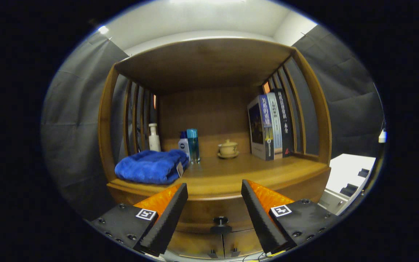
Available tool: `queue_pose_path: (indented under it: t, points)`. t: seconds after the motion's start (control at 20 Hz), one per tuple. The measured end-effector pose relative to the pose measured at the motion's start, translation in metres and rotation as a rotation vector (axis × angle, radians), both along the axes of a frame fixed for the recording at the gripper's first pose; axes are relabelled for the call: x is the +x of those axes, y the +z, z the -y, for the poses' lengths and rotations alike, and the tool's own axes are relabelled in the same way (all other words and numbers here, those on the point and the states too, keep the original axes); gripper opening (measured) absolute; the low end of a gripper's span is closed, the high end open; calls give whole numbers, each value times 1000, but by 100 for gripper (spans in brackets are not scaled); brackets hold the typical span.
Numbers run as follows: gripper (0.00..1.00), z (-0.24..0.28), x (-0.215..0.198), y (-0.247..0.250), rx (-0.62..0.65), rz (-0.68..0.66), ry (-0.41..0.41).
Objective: Pull open the drawer, take out the items inside it, and place them on the countertop above the cabinet.
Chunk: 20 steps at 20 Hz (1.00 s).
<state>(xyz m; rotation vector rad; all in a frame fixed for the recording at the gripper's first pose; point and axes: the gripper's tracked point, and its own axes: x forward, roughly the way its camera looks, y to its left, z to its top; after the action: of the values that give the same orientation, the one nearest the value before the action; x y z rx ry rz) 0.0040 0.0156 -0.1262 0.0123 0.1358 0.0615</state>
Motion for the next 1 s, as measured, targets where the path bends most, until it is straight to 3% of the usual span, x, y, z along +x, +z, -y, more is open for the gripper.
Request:
queue_pose_path:
  t: [0.2, 0.7, 1.0]
  points:
    - [98, 11, -3, -46, -32, -59, -25]
    - [56, 15, 5, -89, 10, -216, -2]
    - [42, 17, -5, -88, 55, -209, -24]
